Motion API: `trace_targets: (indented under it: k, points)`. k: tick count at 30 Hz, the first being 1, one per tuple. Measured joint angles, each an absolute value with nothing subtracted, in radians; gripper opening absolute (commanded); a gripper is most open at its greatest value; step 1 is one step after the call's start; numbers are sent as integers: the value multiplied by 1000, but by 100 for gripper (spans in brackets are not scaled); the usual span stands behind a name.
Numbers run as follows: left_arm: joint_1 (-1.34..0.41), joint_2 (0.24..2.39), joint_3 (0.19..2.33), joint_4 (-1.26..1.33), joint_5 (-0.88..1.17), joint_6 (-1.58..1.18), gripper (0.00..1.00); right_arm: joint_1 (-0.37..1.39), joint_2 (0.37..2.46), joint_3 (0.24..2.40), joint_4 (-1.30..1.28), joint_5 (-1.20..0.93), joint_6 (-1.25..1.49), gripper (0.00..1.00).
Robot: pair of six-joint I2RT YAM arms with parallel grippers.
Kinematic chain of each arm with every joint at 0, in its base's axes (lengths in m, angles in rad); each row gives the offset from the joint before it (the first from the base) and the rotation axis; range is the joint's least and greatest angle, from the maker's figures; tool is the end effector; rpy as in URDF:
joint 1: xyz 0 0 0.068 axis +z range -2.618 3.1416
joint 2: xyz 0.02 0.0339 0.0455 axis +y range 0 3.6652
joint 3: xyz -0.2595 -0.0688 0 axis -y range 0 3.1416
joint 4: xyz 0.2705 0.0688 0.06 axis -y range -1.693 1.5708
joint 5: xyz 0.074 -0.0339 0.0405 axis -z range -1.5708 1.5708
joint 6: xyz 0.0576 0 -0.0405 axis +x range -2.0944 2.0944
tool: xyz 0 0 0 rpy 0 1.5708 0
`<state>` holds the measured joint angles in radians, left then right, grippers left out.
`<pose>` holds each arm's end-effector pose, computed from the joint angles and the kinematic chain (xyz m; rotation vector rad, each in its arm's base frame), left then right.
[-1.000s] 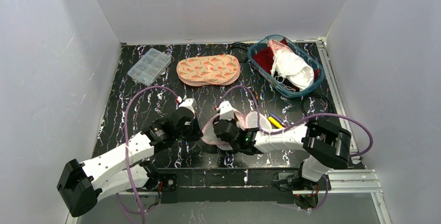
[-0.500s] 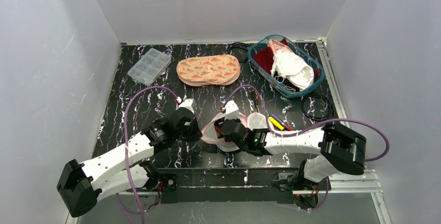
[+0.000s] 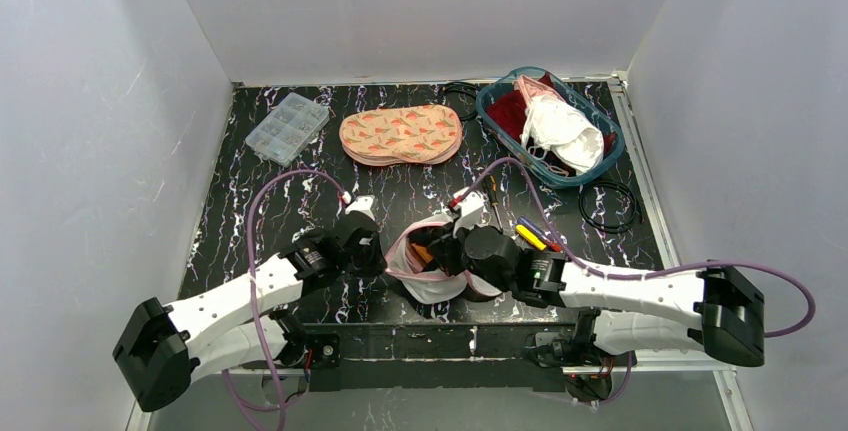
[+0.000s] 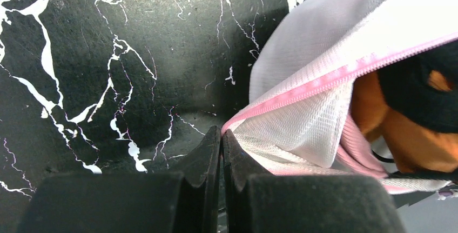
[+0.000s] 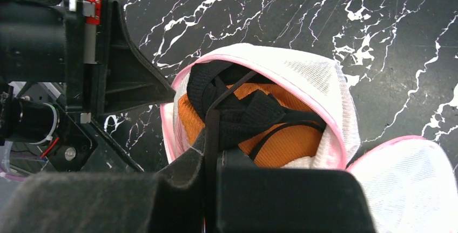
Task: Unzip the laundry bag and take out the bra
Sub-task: Pick up the bra from the laundry bag.
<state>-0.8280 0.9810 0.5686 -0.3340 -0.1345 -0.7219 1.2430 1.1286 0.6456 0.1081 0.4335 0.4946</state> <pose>0.1706 -0.1743 0.1867 0.0565 2.3930 -0.6168 0.1175 0.2704 0.2293 -0.4428 1.9318 0.7406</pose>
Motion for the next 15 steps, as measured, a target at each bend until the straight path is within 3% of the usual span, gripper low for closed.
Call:
trace_targets:
  k: [14, 15]
  points:
    - [-828, 1049, 513, -297, -161, -718, 0, 1217, 1006, 493, 99, 470, 562, 1]
    - [-828, 1055, 513, -293, -161, -718, 0, 1217, 1006, 493, 101, 467, 563, 9]
